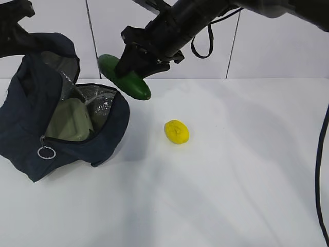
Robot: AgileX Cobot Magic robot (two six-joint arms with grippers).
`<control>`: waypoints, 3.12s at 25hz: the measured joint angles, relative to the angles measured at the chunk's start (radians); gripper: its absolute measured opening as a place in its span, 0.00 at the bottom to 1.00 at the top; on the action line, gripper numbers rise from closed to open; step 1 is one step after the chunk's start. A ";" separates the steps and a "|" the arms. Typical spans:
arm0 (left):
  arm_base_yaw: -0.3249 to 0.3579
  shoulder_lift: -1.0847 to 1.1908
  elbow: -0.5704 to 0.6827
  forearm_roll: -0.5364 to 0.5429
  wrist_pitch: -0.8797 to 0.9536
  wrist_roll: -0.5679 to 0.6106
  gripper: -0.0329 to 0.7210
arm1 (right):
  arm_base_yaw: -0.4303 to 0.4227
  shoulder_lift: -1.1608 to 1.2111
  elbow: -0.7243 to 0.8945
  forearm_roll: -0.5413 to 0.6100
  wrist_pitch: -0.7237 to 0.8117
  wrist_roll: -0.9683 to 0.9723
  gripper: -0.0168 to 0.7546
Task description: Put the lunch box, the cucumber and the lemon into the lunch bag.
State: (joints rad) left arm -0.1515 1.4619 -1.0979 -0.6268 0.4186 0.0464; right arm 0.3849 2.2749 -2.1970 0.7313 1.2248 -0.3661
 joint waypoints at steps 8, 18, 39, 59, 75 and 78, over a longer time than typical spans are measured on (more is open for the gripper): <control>0.000 0.000 0.000 -0.008 -0.039 0.000 0.04 | 0.065 0.000 0.000 0.028 0.000 0.006 0.49; 0.000 0.000 0.000 -0.021 -0.020 0.000 0.04 | 0.105 0.000 0.000 0.024 0.004 0.006 0.49; 0.000 -0.054 0.000 -0.082 0.141 0.006 0.04 | 0.110 0.068 0.000 0.210 -0.104 -0.226 0.49; 0.000 -0.054 0.000 -0.082 0.186 0.039 0.04 | 0.111 0.139 0.000 0.254 -0.036 -0.333 0.73; 0.000 -0.054 0.000 -0.055 0.168 0.043 0.04 | 0.075 0.131 -0.108 -0.143 0.000 -0.158 0.72; 0.000 -0.054 0.000 -0.052 0.168 0.043 0.04 | 0.071 0.093 -0.137 -0.286 0.005 -0.127 0.71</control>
State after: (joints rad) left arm -0.1515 1.4076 -1.0979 -0.6789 0.5866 0.0891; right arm 0.4560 2.3681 -2.3344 0.4454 1.2294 -0.4932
